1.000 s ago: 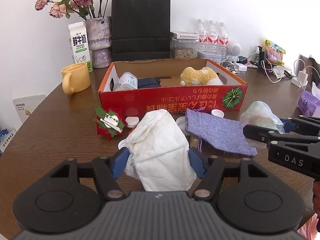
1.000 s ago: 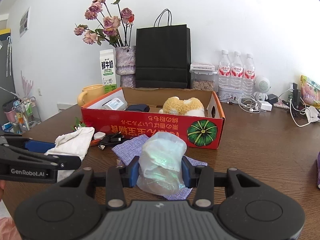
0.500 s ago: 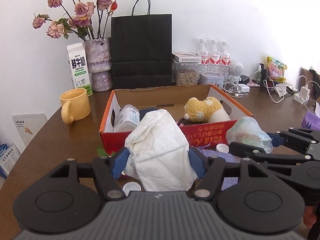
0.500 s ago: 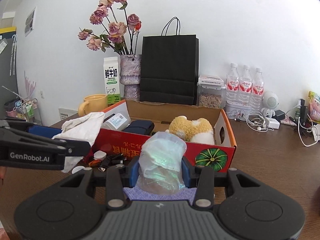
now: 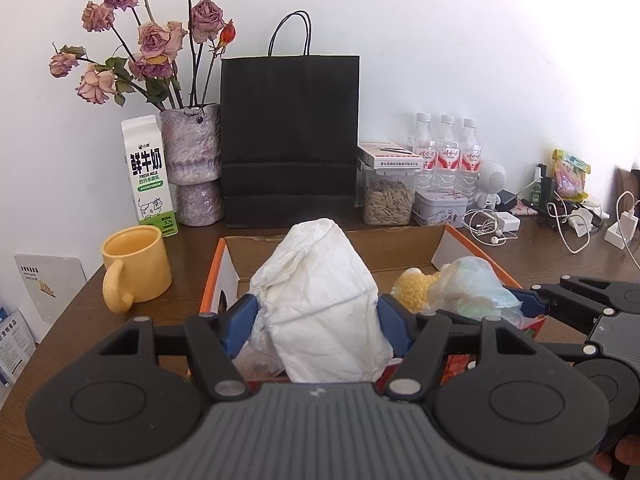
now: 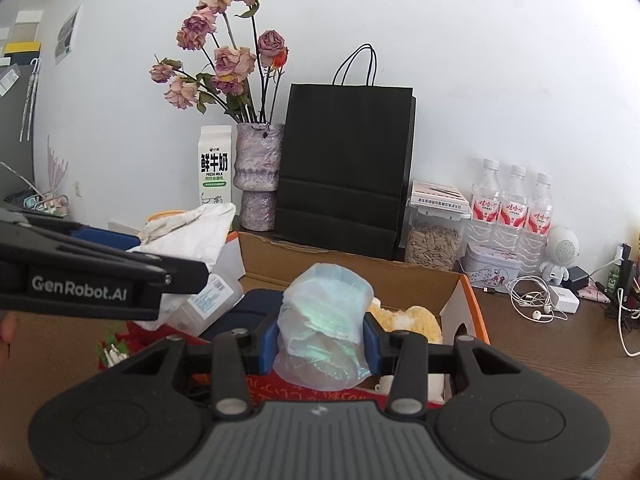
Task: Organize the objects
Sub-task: 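Carry the white cloth into the box with the left gripper while the right gripper carries the plastic bag there, then open the left gripper over the box while the right gripper releases the plastic bag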
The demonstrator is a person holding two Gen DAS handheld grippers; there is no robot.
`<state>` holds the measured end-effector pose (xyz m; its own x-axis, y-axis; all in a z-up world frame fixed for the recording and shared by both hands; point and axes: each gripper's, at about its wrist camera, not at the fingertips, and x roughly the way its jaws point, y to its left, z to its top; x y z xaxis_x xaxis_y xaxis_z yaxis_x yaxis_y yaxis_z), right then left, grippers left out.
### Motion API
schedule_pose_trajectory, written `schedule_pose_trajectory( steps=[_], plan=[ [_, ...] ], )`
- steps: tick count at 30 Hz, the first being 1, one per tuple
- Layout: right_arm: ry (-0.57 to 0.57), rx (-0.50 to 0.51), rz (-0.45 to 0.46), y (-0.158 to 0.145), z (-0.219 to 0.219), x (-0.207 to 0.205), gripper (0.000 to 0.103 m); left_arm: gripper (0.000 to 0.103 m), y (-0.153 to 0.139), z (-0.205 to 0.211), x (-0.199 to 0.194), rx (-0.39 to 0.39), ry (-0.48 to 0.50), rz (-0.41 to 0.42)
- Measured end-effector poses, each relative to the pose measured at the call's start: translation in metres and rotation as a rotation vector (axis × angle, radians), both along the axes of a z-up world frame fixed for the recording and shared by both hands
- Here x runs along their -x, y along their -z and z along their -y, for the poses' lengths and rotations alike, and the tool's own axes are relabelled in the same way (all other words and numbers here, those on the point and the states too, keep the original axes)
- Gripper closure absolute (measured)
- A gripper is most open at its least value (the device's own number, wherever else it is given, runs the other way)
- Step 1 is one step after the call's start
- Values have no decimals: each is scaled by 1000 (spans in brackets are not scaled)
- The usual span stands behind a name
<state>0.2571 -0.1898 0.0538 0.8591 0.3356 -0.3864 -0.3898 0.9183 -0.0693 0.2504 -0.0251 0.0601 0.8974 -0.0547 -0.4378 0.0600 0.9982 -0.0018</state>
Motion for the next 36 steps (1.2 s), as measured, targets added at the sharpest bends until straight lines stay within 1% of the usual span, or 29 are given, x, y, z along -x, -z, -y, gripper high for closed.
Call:
schedule_pose_trajectory(
  steps=[6,10,13,15,19,20,21,22,23,24,26,36],
  plan=[
    [-3,11,-5,5,-9,-34,62,35,8,3,-39,6,5,-5],
    [7,-10,-26,12,-10,-57,62,35,15,1,-62,27,2,-10],
    [8,-28,-41,17,-10,-69,62,35,22,-1,-79,43,18,-42],
    [0,-28,-43,19,-10,-74,62,35,25,-2,-85,49,20,-60],
    [3,-17,-55,23,-12,-80,62,35,28,-5,-90,42,19,-61],
    [6,-13,-60,25,-13,-81,61,33,29,-6,-90,45,18,-60],
    [13,-9,-65,26,-13,-82,58,24,29,-6,-90,47,14,-60],
    [27,0,-70,27,-13,-82,54,18,29,-7,-91,52,5,-62],
    [42,16,-77,28,-14,-83,38,1,29,-8,-91,60,1,-62],
    [56,28,-78,29,-15,-83,19,0,29,-8,-91,65,-4,-60],
    [72,39,-59,29,-16,-80,3,0,30,-8,-93,60,-9,-73],
    [59,30,-76,30,-16,-80,3,0,31,-8,-94,61,-20,-86]
  ],
)
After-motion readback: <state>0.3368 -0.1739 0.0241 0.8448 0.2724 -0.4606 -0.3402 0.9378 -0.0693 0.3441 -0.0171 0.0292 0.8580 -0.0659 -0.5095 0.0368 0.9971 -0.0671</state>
